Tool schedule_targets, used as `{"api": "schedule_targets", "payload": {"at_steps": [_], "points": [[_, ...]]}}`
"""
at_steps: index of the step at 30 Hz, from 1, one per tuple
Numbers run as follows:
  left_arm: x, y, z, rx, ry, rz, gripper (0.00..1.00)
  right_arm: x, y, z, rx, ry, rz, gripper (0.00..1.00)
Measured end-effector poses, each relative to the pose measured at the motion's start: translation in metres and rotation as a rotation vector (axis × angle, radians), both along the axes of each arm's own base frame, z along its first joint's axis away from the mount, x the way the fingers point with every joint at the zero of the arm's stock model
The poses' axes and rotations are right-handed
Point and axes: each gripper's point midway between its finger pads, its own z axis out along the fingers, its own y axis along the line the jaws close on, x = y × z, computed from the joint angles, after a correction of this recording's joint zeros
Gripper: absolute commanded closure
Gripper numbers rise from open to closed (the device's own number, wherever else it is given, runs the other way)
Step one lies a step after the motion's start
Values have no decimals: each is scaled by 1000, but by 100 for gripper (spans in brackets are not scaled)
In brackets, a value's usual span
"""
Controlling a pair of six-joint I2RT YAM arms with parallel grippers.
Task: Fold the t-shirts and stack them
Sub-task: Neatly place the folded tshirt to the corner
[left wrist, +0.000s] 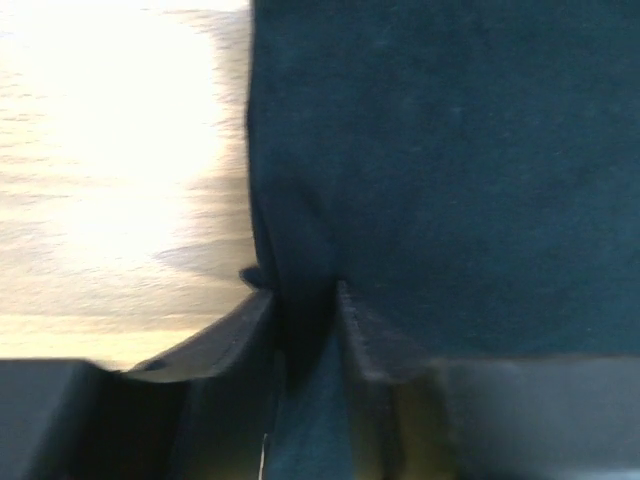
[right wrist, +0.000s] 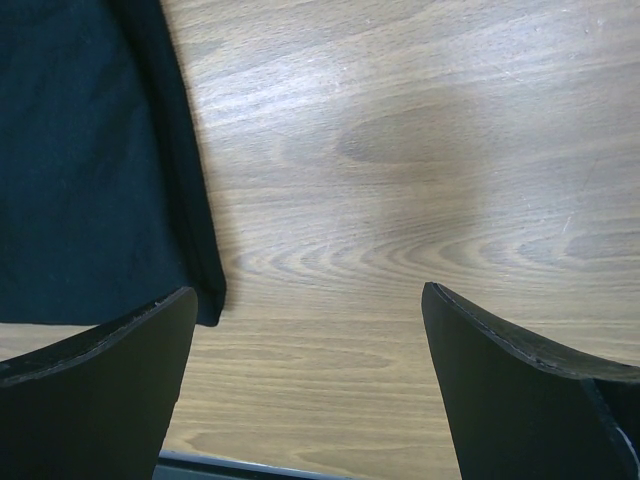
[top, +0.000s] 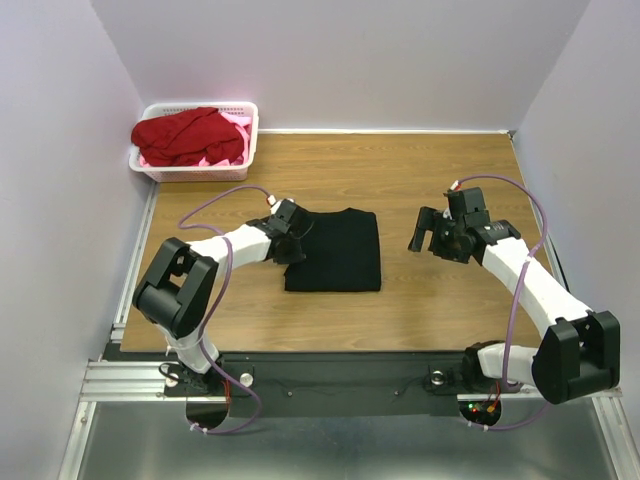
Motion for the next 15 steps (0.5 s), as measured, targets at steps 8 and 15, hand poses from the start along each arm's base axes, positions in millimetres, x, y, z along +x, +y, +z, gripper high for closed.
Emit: {"api": "schedule_targets", "payload": {"at_steps": [8, 15], "points": [[10, 8, 0, -55, -12, 42, 100, 0, -1, 0, -8, -2, 11, 0], [31, 87, 3, 87, 3, 175, 100, 0, 0, 0, -9, -3, 26, 0]]}}
